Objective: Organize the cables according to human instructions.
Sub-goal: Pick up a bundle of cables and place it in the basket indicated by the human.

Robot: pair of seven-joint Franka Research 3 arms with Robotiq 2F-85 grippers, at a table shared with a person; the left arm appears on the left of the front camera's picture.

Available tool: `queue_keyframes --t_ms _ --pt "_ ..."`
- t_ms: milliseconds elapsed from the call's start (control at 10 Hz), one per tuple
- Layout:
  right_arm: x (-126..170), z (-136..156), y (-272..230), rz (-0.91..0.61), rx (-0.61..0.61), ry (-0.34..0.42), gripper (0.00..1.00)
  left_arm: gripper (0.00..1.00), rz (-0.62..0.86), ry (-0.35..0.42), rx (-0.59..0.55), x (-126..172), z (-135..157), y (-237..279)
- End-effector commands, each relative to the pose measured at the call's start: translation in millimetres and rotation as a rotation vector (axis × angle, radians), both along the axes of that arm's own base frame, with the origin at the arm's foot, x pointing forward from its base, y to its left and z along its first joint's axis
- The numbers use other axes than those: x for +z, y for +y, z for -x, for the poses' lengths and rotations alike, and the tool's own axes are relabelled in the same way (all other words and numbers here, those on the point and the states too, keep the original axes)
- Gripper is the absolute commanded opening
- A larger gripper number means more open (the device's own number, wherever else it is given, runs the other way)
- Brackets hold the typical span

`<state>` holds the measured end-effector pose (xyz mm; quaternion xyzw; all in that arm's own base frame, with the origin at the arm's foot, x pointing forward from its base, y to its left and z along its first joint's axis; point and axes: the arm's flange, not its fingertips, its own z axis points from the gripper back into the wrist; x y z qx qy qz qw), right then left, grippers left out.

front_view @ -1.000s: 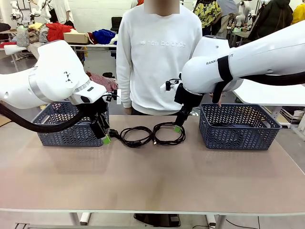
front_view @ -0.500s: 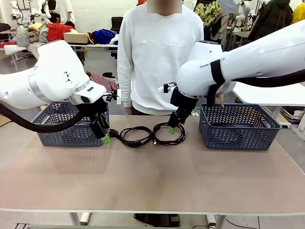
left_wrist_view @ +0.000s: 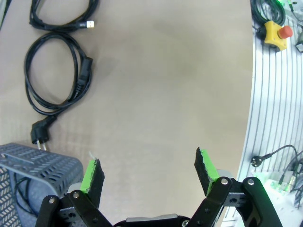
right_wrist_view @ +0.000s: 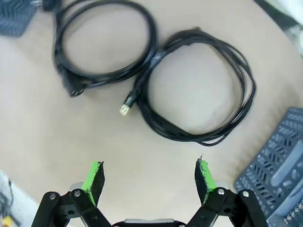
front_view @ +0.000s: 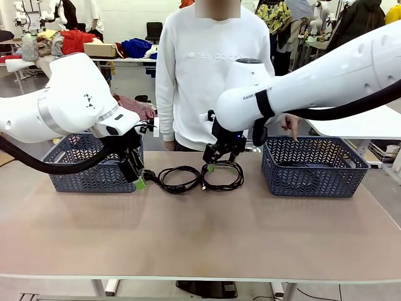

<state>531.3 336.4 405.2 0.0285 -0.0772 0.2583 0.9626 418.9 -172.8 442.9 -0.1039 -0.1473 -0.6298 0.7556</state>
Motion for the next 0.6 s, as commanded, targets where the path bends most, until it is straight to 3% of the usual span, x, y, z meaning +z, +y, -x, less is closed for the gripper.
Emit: queue_keyframes --t_ms 0,500 --pt "-5.0 -7.7 24.6 0.111 -0.147 0.001 1.00 1.00 0.002 0.002 0.009 -0.2 0.9 1.3" --pt "-21.5 -25.9 32.6 0.003 -0.242 0.015 1.00 1.00 0.002 0.002 0.009 -0.2 0.9 1.3"
